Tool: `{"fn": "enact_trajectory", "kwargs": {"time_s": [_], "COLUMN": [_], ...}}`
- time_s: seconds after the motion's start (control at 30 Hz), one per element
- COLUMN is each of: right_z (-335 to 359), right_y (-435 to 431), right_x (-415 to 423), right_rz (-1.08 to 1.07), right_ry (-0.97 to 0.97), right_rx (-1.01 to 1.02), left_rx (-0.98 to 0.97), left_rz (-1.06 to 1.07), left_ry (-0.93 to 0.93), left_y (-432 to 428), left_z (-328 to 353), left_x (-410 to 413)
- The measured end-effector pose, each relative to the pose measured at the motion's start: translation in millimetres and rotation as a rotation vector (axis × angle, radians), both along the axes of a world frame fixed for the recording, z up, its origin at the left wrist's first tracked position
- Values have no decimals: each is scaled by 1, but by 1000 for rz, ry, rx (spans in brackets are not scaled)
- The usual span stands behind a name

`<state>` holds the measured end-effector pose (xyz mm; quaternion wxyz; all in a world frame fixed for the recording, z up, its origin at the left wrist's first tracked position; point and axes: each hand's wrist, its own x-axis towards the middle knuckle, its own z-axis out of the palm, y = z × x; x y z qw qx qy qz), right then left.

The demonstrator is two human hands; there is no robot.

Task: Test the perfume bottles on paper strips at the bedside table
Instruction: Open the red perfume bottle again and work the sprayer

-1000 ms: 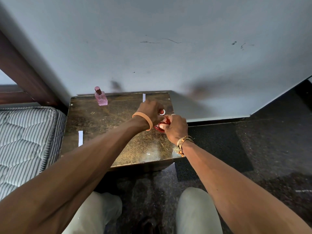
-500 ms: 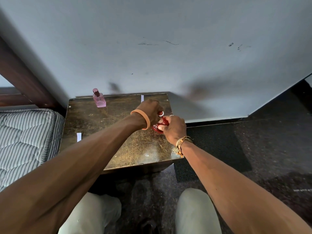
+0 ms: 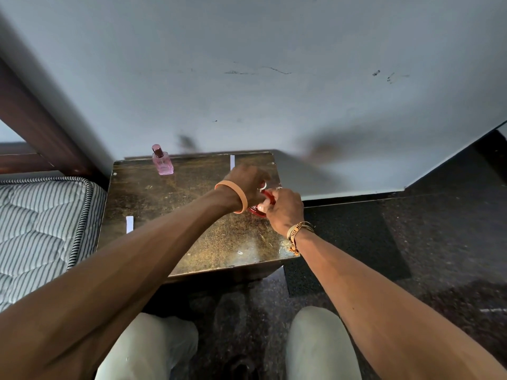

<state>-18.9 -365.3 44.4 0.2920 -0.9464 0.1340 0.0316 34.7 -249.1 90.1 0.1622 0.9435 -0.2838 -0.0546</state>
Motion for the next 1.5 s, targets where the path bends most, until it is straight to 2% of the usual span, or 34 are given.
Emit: {"fn": "enact_trajectory", "kwargs": {"time_s": [0.1,0.27,0.43,0.63,0.77,0.97,1.1,1.2,1.3,1.5], "right_z": [-1,-2,-2,0,0,-1,-2,-2,-3,-3], "right_y": [0,0,1,0,1,-1,-1,0,-1,0], "right_x": [0,-1,1,-1,0,-2,0,-2,-2,-1], "right_rz": [-3,5,-18,5,-10,11,-18,-1,-1,-16], "right_ry": [5,11,2,6,4,5,2,3,0,-13], "right_rx": [-1,-8,-6,-17,-13,-6,26,12,8,20], "left_rx": [-46,0,-112,-1,-75,-12,-113,-71,-48,-129], "left_rz": [77,-61,128,9,141,74,166,84,32,148], "left_ry": [3,18,17,0,32,84,81,33,65,101], "left_y": [4,0,3,2,0,-2,2,4,4,6], "left_z": [-5,2,-3,0,-4,-1,-5,-9,-5,-4], "left_x": [1,2,0,0,-1,3,3,1,3,1]}}
